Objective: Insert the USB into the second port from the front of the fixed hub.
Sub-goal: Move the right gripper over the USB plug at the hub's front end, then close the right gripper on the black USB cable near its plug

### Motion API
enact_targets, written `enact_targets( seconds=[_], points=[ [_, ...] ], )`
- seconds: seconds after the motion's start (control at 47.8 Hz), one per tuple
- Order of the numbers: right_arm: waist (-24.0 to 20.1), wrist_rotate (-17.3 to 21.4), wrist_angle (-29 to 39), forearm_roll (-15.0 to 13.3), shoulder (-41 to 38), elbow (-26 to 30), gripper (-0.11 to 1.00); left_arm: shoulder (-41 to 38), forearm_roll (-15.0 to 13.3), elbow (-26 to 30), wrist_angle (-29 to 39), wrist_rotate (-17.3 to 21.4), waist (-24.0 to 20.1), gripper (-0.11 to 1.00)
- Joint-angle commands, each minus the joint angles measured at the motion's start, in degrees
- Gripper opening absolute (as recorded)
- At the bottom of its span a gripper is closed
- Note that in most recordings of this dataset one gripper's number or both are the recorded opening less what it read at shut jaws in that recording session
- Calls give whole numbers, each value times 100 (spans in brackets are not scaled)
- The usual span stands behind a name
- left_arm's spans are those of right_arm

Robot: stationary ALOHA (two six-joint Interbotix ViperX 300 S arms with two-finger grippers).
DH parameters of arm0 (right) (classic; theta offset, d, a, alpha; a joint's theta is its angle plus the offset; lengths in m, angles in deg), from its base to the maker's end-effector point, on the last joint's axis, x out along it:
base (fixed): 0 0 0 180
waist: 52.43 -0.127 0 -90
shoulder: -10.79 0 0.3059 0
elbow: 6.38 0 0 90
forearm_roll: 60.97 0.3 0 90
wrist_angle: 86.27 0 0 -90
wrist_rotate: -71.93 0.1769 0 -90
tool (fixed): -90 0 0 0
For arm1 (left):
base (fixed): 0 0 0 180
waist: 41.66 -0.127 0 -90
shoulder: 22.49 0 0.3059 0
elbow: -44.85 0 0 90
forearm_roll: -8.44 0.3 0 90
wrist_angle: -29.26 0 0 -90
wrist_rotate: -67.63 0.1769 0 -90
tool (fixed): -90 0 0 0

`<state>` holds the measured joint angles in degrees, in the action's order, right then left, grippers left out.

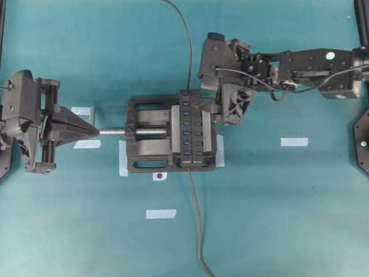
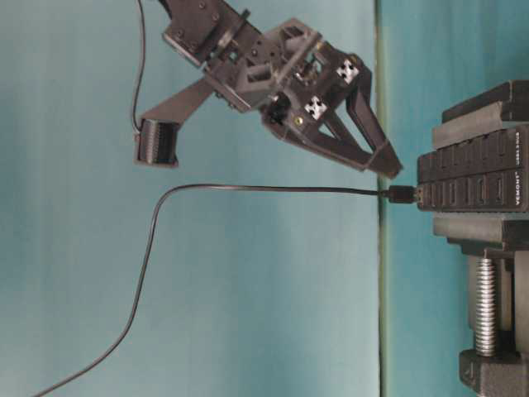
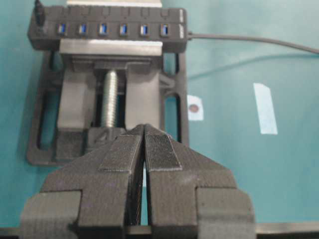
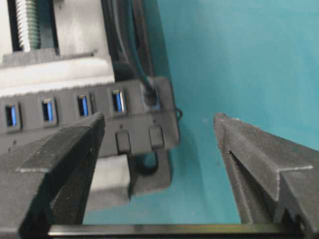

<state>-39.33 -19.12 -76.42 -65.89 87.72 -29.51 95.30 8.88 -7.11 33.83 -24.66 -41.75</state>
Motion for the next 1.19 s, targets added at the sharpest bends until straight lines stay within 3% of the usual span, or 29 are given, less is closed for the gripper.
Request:
enact_targets(
  seconds=[0.0, 0.565, 0.732, 0.941, 1.171],
  points=[
    [0, -9, -149, 0, 9, 185, 88, 9, 9, 105, -26, 9, 0, 0],
    [0, -18, -9, 0, -325, 466, 87, 9, 9, 70, -26, 9, 0, 0],
    [0, -26, -9, 0, -325, 466, 81, 9, 9, 70, -26, 0, 0, 0],
    [-18, -26, -9, 0, -325, 466, 57, 9, 9, 70, -26, -9, 0, 0],
    [-62, -26, -9, 0, -325, 466, 22, 18, 9, 70, -18, -18, 0, 0]
  ],
)
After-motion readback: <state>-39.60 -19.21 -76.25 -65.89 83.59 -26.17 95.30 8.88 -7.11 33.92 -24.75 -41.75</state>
